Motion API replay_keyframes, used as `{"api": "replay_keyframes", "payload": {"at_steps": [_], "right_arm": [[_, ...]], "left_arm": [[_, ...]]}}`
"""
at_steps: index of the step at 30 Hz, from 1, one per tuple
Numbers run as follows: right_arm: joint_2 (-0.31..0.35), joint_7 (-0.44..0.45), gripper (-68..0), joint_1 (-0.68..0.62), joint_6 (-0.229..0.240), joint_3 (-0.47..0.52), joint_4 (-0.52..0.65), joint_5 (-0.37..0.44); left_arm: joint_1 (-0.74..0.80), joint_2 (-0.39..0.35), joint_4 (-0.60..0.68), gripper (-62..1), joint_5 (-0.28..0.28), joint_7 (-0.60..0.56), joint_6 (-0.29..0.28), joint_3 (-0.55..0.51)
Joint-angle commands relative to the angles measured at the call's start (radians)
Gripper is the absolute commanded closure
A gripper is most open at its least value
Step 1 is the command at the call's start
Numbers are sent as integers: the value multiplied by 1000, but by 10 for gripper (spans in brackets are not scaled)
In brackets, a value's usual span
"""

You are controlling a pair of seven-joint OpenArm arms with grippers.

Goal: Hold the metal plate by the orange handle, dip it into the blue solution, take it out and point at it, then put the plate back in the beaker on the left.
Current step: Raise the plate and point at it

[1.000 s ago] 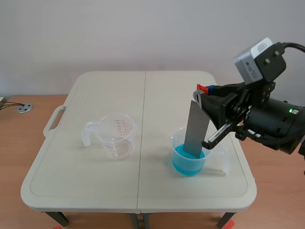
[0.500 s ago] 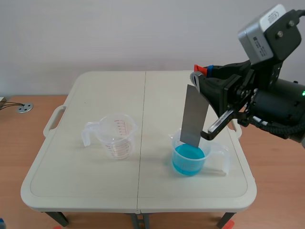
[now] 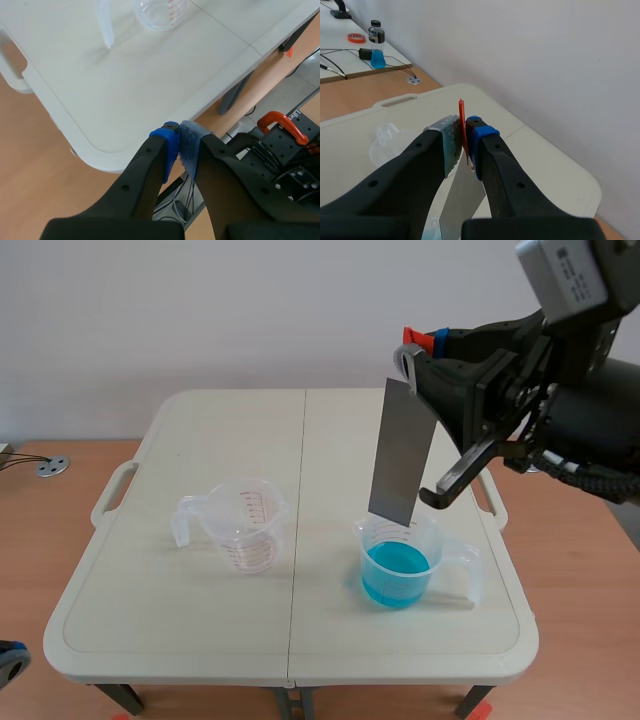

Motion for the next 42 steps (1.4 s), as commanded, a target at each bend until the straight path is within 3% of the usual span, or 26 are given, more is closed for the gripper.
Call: {"api": "replay_keyframes", "payload": {"at_steps": [1,9,15,26,33,42], "right_arm": [[2,14,-13,9,7,5,37,18],[2,0,-13,9,7,29,96,39],[2,-80,-13,9,7,29,139,111],[2,-223,-13,9,7,29,200,230],[2,-253,-13,9,7,29,206,252],[2,-261,-13,9,7,29,206,252]], "left_arm": [[-14,-6,7,-23,-8,-13,-3,-3],[-187,-6,7,-23,-12,-10,-114,11],[-396,-6,7,-23,-11,59,-126,108],[-740,34,6,-23,-11,227,-125,409],[-855,116,-19,-23,-10,317,-121,537],[-938,191,-91,-23,16,343,-120,616]]}}
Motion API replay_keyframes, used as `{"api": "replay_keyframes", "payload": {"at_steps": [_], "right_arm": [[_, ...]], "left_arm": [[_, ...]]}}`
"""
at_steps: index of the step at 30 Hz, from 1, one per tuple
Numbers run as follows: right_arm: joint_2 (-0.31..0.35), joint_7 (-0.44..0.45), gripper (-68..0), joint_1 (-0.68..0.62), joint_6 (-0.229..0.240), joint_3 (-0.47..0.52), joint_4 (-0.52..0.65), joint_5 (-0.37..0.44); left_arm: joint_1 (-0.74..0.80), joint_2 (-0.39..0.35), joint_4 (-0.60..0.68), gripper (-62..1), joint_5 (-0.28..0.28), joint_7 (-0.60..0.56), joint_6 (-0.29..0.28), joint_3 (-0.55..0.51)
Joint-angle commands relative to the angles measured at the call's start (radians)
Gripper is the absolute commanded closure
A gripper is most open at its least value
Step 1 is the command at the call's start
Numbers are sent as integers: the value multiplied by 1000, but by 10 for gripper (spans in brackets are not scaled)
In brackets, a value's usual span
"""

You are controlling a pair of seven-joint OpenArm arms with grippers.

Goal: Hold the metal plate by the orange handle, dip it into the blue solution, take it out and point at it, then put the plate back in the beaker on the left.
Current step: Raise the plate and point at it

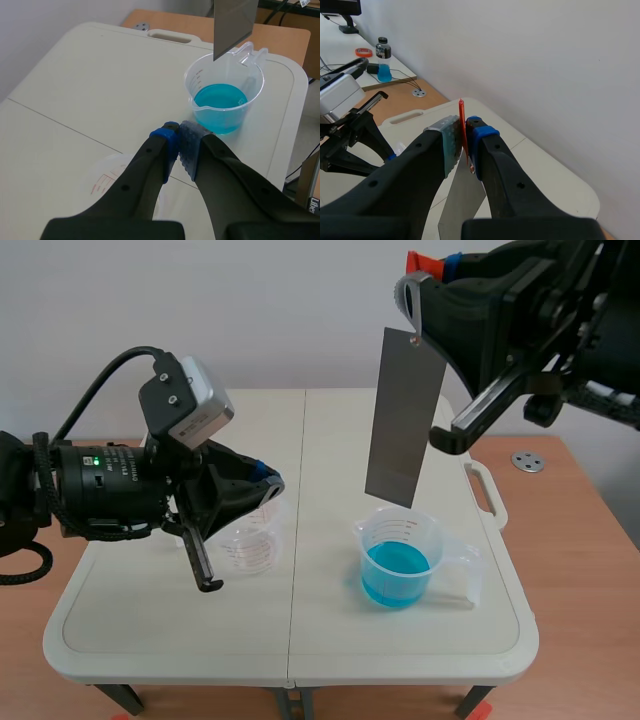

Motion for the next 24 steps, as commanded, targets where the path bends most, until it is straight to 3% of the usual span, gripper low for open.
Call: {"api": "replay_keyframes", "payload": {"at_steps": [1,12,19,24], "right_arm": [[2,11,-13,9,5,3,19,15],[2,6,-13,9,5,3,19,15],[2,-1,-13,9,5,3,19,15],[2,-1,-13,9,5,3,19,15]], "left_arm": [[-18,7,-9,-23,-6,-11,8,3],[-91,64,-105,-23,-6,-11,24,46],[-94,107,-109,-23,81,-12,18,55],[-93,123,-109,-23,101,-11,3,82]]}}
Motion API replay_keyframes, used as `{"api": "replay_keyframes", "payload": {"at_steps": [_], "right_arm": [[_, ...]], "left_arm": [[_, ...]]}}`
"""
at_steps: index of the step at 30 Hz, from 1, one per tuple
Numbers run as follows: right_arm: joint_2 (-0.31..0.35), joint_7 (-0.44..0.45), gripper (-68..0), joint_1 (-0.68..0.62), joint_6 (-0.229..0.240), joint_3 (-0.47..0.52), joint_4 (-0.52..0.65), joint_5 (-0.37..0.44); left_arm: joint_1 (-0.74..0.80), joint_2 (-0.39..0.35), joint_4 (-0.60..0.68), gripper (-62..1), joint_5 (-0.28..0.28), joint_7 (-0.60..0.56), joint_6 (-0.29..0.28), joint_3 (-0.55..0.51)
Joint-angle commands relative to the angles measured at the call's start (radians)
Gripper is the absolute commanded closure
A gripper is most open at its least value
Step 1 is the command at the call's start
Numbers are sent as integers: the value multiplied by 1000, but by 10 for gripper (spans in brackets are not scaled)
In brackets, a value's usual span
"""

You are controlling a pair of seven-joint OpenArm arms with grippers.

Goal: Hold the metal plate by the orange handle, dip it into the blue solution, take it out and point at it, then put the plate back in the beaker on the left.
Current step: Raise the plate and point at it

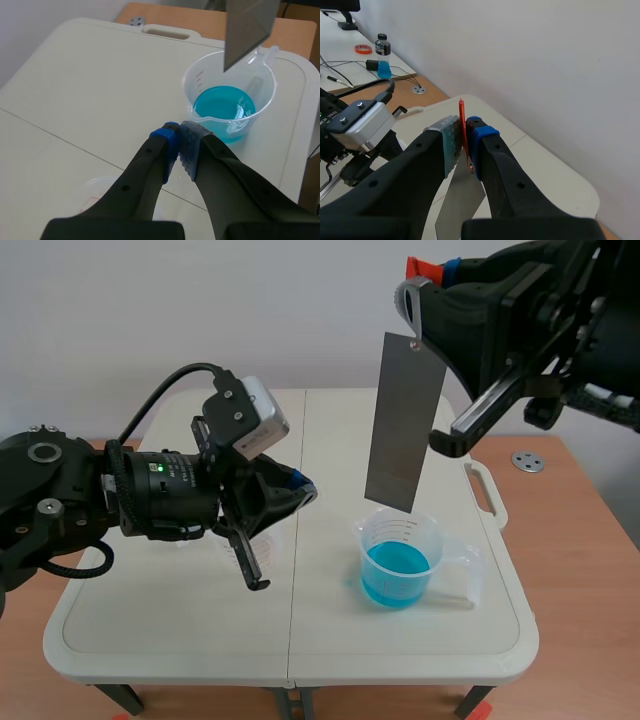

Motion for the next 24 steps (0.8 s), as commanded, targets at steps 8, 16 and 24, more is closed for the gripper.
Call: {"api": "replay_keyframes", "payload": {"at_steps": [8,16,24], "right_arm": [[2,14,-13,9,5,3,19,15],[2,14,-13,9,5,3,19,15],[2,14,-13,9,5,3,19,15]], "left_arm": [[-9,6,13,-23,-10,-18,-22,31],[-20,5,13,-23,-9,-18,-21,31],[-25,5,13,-23,-10,-18,-22,31]]}}
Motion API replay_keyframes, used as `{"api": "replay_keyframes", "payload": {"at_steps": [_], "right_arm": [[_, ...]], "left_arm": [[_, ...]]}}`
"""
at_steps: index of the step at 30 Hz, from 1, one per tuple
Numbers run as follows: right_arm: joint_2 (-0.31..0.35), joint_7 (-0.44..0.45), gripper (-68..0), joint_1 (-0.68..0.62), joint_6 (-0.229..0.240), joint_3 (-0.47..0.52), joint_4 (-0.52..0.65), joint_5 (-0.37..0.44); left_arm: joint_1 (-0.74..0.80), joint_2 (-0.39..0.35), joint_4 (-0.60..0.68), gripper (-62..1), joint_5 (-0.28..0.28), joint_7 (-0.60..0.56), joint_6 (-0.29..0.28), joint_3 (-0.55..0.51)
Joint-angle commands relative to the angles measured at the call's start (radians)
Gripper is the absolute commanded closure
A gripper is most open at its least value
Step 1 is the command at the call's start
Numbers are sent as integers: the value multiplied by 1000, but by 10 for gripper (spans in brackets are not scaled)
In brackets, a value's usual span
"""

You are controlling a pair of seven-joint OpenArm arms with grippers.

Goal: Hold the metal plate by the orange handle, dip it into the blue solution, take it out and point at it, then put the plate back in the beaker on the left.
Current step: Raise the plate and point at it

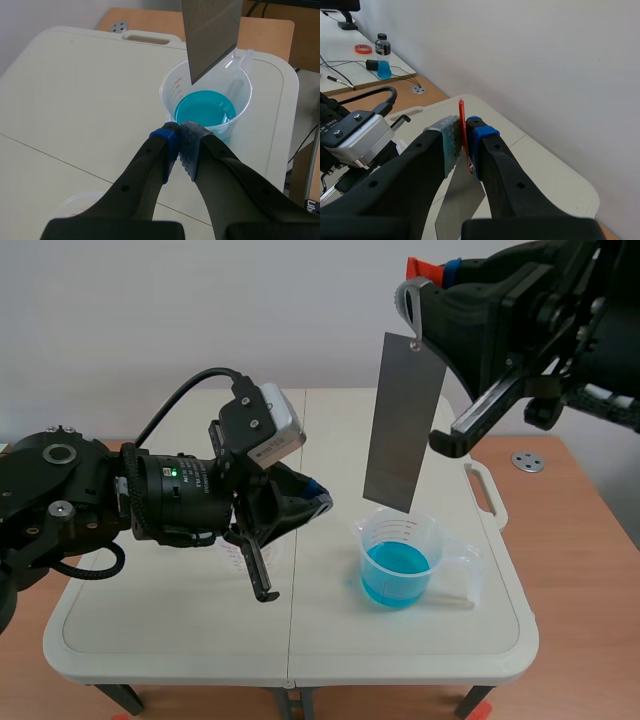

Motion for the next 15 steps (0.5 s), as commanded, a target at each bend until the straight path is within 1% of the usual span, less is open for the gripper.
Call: {"api": "replay_keyframes", "payload": {"at_steps": [1,7,11,15], "right_arm": [[2,14,-13,9,5,3,19,15],[2,14,-13,9,5,3,19,15],[2,14,-13,9,5,3,19,15],[2,14,-13,9,5,3,19,15]], "left_arm": [[-10,3,13,-23,-9,-14,2,-3],[-10,2,13,-23,-8,-13,2,-3],[-7,-1,13,-23,-8,17,6,-4],[28,-44,29,-23,-13,-27,34,-19]]}}
